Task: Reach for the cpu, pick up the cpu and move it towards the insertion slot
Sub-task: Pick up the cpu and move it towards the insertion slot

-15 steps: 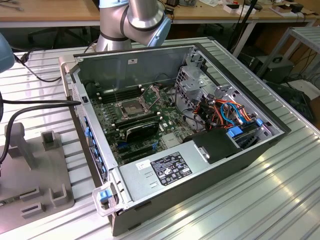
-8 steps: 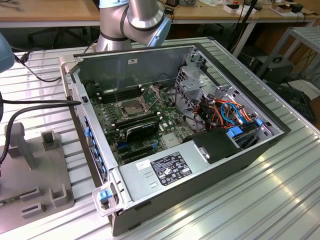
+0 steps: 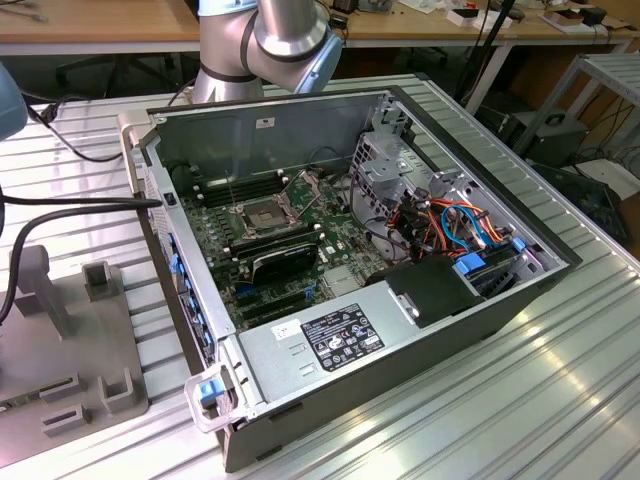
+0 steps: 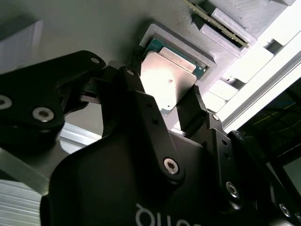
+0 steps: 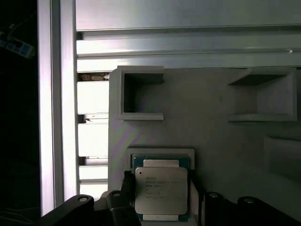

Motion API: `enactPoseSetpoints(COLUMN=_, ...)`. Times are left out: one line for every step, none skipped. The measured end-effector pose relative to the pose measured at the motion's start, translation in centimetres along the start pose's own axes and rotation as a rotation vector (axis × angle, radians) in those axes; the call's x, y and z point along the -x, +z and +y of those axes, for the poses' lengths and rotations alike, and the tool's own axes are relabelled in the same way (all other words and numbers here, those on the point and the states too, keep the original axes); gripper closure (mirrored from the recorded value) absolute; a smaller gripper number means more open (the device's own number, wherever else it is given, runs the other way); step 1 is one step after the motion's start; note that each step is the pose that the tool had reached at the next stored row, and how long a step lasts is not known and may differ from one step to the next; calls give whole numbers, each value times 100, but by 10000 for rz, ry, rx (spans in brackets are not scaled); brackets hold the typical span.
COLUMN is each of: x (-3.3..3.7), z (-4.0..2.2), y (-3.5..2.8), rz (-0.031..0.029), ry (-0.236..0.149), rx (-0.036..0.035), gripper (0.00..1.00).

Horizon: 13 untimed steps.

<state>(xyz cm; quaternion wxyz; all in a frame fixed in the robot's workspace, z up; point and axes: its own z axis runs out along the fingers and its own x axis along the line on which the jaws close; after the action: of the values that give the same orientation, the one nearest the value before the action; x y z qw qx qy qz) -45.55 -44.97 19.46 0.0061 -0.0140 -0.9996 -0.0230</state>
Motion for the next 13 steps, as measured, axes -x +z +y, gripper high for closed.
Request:
enactPoseSetpoints(x=0, z=1, y=-13, rz=0, ry=0, rx=0, gripper=45)
enactPoseSetpoints(x=0, z=1, y=-22, rz=0, ry=0, rx=1, gripper=45)
enactPoseSetpoints(x=0, z=2, y=-39, rz=0, ry=-1, rx=0, gripper=45)
enactPoseSetpoints(x=-1, z=3, y=-61, rz=0, ry=-1, rx=0, gripper=45)
enactPoseSetpoints(x=-1, z=5, y=-103, rz=0, ry=0, rx=0, gripper=45)
enactPoseSetpoints(x=-1, z=6, y=-112, rz=-2, ry=0, rx=1, gripper=45)
enactPoseSetpoints(x=-1, z=6, y=-112, rz=-1, ry=0, rx=1, gripper=45)
enactPoseSetpoints(x=-1, z=6, y=-113, rz=-2, ry=0, rx=1, gripper=45)
enactPoseSetpoints(x=-1, z=5, y=-115, rz=-1, ry=0, rx=1, gripper=45)
enactPoseSetpoints(x=-2, z=5, y=-125, rz=4, ry=0, rx=-2, gripper=45)
enactPoseSetpoints(x=-2, z=6, y=-142, rz=0, ry=0, rx=0, gripper=45)
enactPoseSetpoints(x=-2, z=8, y=-173, rz=1, ry=0, rx=0, gripper=45)
enactPoseSetpoints(x=-2, z=9, y=-193, rz=1, ry=0, rx=0, gripper=45)
